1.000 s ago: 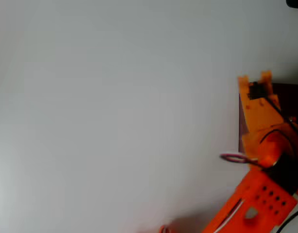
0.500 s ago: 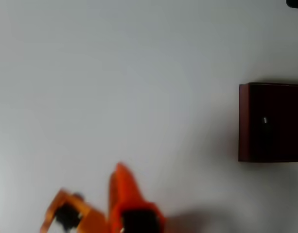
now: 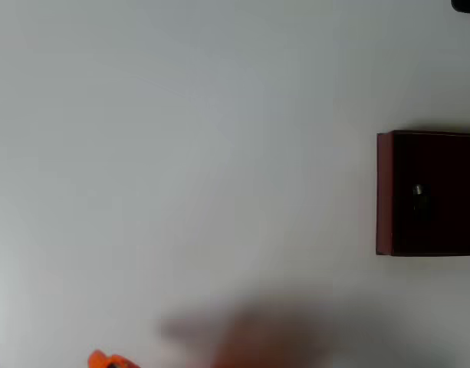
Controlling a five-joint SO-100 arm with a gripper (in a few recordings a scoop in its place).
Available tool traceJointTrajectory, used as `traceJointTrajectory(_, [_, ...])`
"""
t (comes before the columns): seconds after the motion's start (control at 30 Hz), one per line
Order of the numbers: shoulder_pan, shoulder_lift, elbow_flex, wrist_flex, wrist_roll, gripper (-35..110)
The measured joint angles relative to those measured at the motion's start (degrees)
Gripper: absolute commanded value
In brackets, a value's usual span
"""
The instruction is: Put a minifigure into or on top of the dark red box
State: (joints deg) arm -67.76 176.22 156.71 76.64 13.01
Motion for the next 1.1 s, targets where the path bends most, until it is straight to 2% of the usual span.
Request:
traceJointTrajectory(0.1, [-1.67,7.65,6.86,-1.41,-7.73,6])
traceJointTrajectory(0.2, [-1.58,15.64,11.69,-2.64,-10.63,5])
traceJointTrajectory(0.4, [-1.49,18.11,16.61,-4.48,-10.55,5])
traceJointTrajectory(1.1, [-2.55,18.37,16.52,-4.92,-12.30,4])
